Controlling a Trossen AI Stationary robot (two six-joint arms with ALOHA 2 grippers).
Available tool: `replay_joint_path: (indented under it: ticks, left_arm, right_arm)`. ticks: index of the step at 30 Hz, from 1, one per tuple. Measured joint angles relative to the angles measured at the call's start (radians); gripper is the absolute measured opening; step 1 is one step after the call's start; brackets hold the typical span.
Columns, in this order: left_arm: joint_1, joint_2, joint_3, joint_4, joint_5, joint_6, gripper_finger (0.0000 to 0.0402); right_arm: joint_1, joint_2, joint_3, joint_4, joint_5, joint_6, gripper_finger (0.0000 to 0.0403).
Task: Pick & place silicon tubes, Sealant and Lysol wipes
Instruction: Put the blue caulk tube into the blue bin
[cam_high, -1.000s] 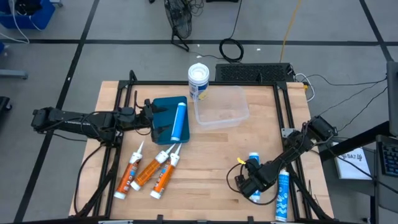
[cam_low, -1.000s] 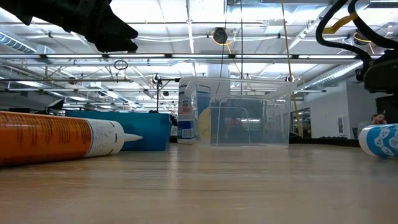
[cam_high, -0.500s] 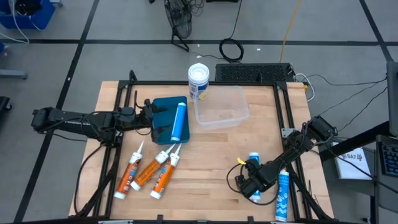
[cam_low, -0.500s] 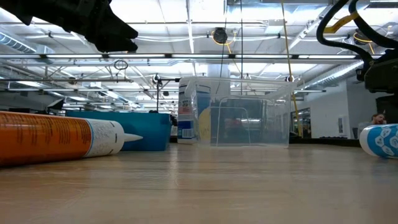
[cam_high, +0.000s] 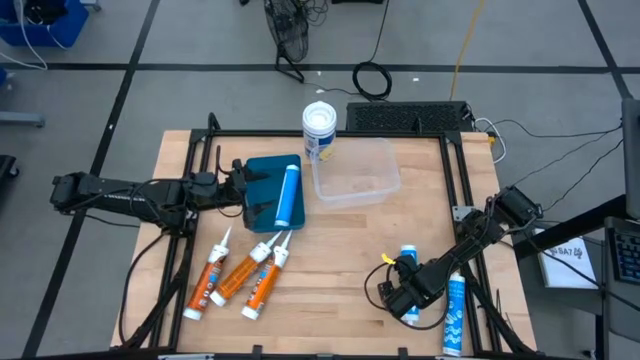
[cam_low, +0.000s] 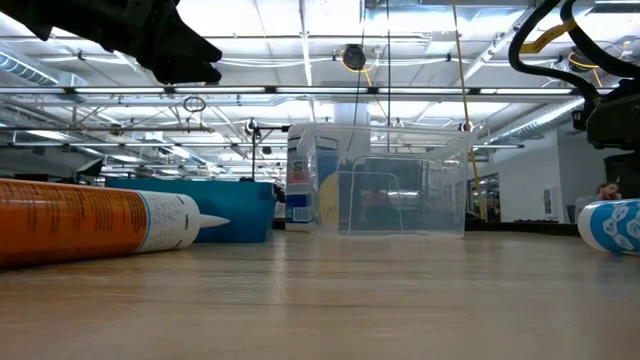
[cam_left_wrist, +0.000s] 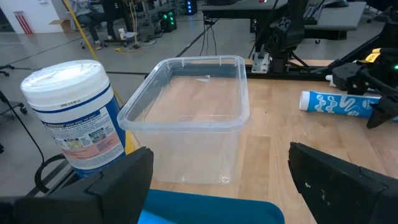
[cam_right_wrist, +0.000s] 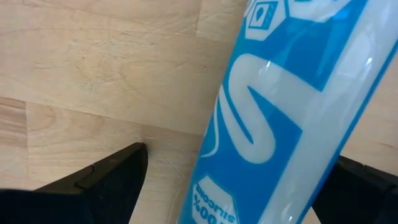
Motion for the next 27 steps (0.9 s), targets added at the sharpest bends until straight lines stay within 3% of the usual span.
replay_joint_path:
  ticks: [11, 27]
  left_arm:
    - [0.000, 0.000, 0.000, 0.000, 0.000, 0.000, 0.0365]
    - [0.000, 0.000, 0.000, 0.000, 0.000, 0.000, 0.0365]
  right_arm:
    - [-0.001, 0.000, 0.000, 0.000, 0.001, 0.010, 0.0372]
    - [-0.002, 0.001, 0.000, 0.005, 0.006, 0.021, 0.0275]
